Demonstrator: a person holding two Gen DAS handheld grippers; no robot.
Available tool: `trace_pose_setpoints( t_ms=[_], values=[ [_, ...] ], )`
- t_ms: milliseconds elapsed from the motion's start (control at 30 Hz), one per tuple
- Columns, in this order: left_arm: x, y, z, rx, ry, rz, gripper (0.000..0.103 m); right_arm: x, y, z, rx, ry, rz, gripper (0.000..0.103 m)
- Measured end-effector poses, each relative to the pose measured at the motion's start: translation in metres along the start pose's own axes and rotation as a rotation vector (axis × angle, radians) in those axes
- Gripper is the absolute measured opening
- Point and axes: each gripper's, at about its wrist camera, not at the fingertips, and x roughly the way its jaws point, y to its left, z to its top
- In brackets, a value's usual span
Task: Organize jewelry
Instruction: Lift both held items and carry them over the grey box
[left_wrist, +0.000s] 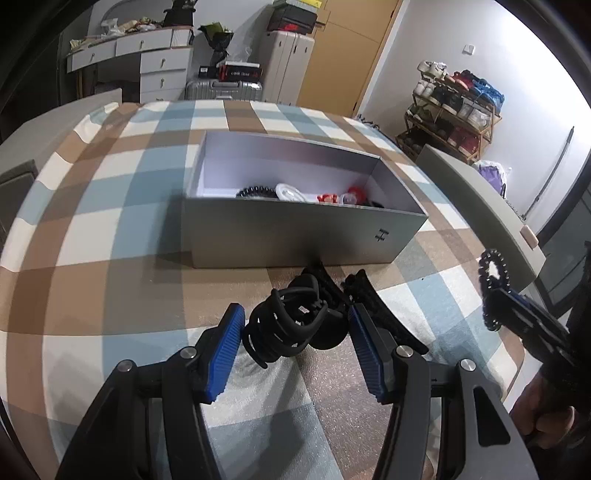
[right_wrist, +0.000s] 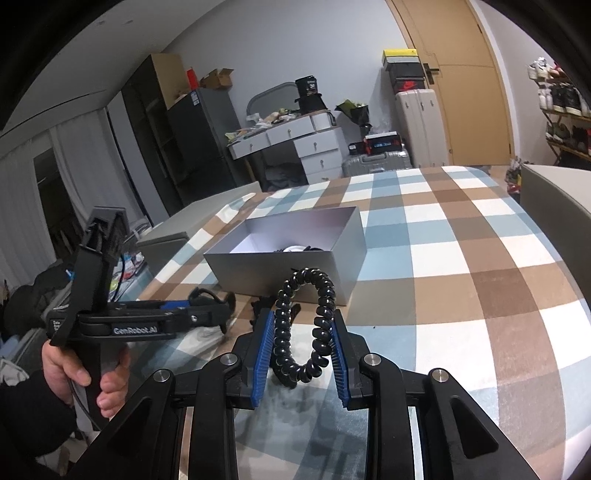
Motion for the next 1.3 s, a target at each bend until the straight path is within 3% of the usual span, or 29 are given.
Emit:
trace_pose_setpoints(
  t_ms=[267, 633, 967, 1300],
  values=[
    [-0.023, 0.0, 0.009, 0.003, -0.062, -0.023, 0.053, -0.002, -0.001, 0.013, 0.008, -0.013, 0.018, 0.028],
    [-0.037, 0.003, 0.047, 0.046, -0.146, -0.033, 0.053, 0.0, 0.01, 0.077, -0.062, -0.093, 0.062, 0.028],
    [-0.017, 0.008, 0.08, 0.063, -0.154, -0.057, 0.053, 0.049, 0.012, 0.109, -0.07, -0.049, 0.1, 0.028],
    [0.01, 0.016, 0.091, 0.044, -0.117, -0.088, 0.053, 0.103, 0.002, 0.108, -0.051, 0.061, 0.121, 0.028]
  ],
)
